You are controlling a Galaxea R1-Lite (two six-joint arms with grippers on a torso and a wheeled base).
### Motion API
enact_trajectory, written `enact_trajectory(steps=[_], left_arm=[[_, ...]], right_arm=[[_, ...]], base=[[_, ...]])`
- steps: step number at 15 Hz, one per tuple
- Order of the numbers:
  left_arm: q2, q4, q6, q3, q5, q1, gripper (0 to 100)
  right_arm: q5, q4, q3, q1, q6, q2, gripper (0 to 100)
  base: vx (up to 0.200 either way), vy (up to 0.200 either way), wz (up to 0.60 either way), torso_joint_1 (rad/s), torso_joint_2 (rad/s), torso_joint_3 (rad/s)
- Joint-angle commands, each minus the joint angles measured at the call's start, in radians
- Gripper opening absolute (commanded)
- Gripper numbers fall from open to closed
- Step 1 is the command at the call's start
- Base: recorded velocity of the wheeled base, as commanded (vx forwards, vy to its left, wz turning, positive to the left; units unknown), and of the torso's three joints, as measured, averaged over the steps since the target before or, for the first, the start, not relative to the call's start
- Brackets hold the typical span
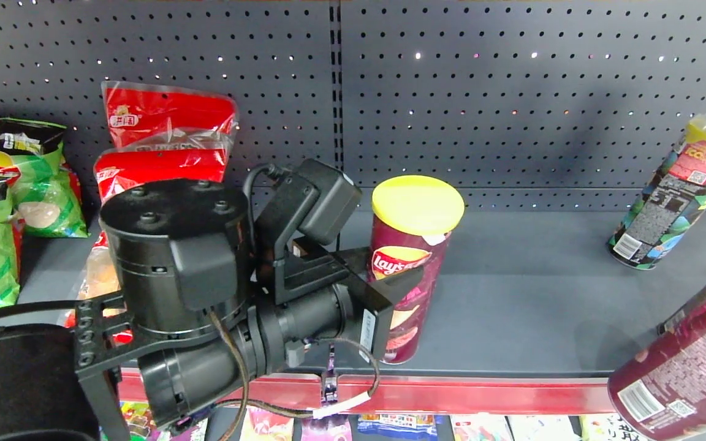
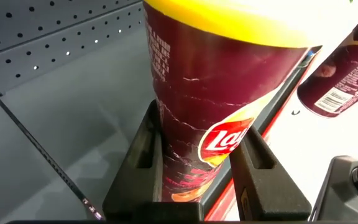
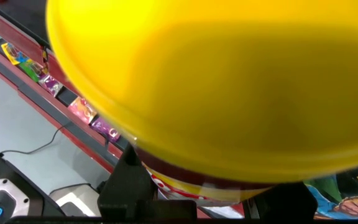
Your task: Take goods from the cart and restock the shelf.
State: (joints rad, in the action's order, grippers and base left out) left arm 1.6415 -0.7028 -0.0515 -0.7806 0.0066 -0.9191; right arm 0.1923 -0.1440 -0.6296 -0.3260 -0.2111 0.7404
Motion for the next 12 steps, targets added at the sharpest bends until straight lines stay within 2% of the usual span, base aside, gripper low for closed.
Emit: enact_trajectory(steps=[1, 7, 12], left_arm=[[0.008, 0.002, -0.001, -0.002, 0.006, 0.0, 100], [0.0, 0.002, 0.001, 0.001, 0.032, 0.0, 100], [-0.063, 0.002, 0.002, 0.061, 0.044, 0.006, 100]], right_arm=[[-0.001, 0.0, -0.001, -0.001, -0.001, 0.0, 0], [-0.004, 0.0, -0.005, -0.001, -0.001, 0.004, 0], [0.002, 0.009, -0.068, -0.007, -0.002, 0.105, 0]], base=[[0.0, 0.0, 0.0, 0.0, 0.0, 0.0], [0.0, 0.0, 0.0, 0.0, 0.0, 0.0], [0.0, 0.0, 0.0, 0.0, 0.0, 0.0]])
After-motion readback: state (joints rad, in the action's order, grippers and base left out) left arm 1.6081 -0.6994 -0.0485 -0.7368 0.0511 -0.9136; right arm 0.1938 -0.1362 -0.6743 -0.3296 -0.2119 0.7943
